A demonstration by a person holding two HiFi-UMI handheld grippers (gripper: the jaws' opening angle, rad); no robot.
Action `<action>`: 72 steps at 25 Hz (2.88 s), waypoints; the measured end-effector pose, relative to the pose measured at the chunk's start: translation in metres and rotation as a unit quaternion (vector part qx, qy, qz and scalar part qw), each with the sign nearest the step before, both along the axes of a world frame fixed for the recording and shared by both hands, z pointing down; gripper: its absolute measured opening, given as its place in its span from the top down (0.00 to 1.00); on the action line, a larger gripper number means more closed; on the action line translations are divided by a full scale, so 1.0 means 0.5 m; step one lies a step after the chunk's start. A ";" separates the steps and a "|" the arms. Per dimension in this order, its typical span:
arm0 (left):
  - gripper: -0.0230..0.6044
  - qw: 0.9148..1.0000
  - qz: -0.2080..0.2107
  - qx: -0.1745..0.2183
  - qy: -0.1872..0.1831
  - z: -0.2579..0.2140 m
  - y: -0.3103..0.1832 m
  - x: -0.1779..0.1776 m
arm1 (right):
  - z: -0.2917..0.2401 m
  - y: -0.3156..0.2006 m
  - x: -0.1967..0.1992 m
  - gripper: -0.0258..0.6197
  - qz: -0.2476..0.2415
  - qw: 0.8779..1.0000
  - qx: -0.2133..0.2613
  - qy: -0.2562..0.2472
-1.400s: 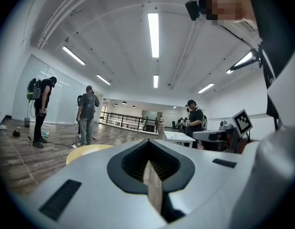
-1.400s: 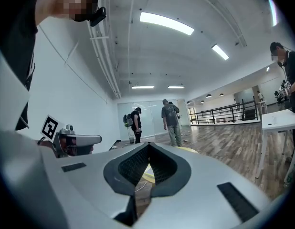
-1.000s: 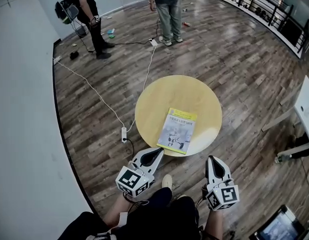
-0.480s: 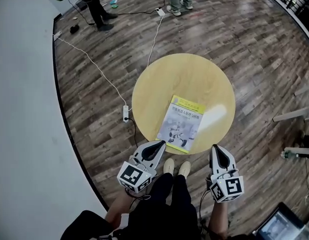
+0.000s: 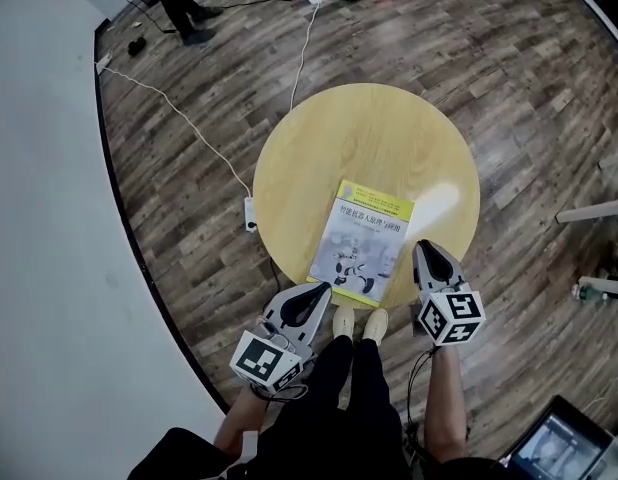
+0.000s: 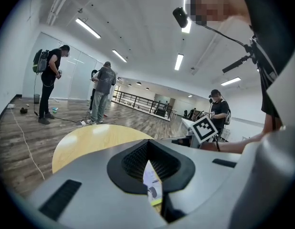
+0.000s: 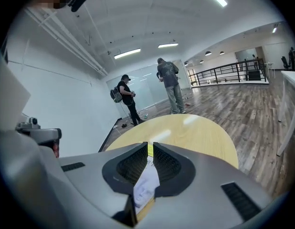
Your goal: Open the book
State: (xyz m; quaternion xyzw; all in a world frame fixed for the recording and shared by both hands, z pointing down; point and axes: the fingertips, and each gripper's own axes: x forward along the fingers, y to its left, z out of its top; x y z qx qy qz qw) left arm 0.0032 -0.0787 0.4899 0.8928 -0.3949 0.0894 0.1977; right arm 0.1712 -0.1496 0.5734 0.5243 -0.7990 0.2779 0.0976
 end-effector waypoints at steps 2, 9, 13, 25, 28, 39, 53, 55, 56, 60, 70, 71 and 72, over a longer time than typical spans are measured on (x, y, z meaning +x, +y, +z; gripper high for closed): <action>0.97 1.000 0.000 0.000 -0.001 0.000 0.006 -0.001 | 0.034 -0.030 0.001 0.93 -0.001 1.000 -0.016 0.003; 0.97 1.000 -0.002 0.002 -0.002 -0.009 0.019 -0.007 | 0.110 -0.074 0.002 0.93 -0.005 0.998 -0.053 0.026; 0.97 1.000 -0.005 -0.001 -0.004 -0.004 0.026 -0.013 | 0.143 -0.086 0.003 0.93 -0.003 0.997 -0.073 0.034; 0.97 1.000 -0.009 -0.003 -0.012 0.002 0.031 -0.027 | 0.213 -0.109 -0.015 0.83 -0.010 0.992 -0.119 0.035; 0.97 1.000 -0.009 -0.003 -0.012 0.003 0.027 -0.029 | 0.208 -0.119 -0.016 0.83 -0.004 0.993 -0.117 0.027; 0.97 1.000 -0.013 -0.008 -0.015 0.017 0.028 -0.037 | 0.228 -0.121 -0.010 0.83 0.012 0.992 -0.127 0.016; 0.97 1.000 -0.018 -0.013 -0.014 0.025 0.032 -0.042 | 0.231 -0.119 -0.008 0.95 0.019 0.992 -0.126 0.012; 0.97 1.000 -0.020 -0.012 -0.013 0.025 0.033 -0.047 | 0.228 -0.119 -0.009 0.95 0.020 0.992 -0.124 0.009; 0.97 1.000 -0.021 -0.011 -0.012 0.024 0.034 -0.049 | 0.225 -0.119 -0.010 0.95 0.019 0.992 -0.123 0.007; 0.97 1.000 -0.024 -0.006 -0.007 0.017 0.040 -0.055 | 0.195 -0.120 -0.019 0.95 0.012 0.994 -0.109 0.005; 0.97 0.999 -0.048 0.018 0.012 -0.028 0.079 -0.092 | 0.069 -0.114 -0.080 0.95 -0.021 0.998 -0.059 0.010; 0.97 0.998 -0.050 0.020 0.013 -0.031 0.083 -0.094 | 0.060 -0.115 -0.085 0.95 -0.023 0.998 -0.055 0.009; 0.97 0.998 -0.052 0.022 0.014 -0.035 0.086 -0.098 | 0.051 -0.117 -0.092 0.95 -0.026 0.998 -0.052 0.007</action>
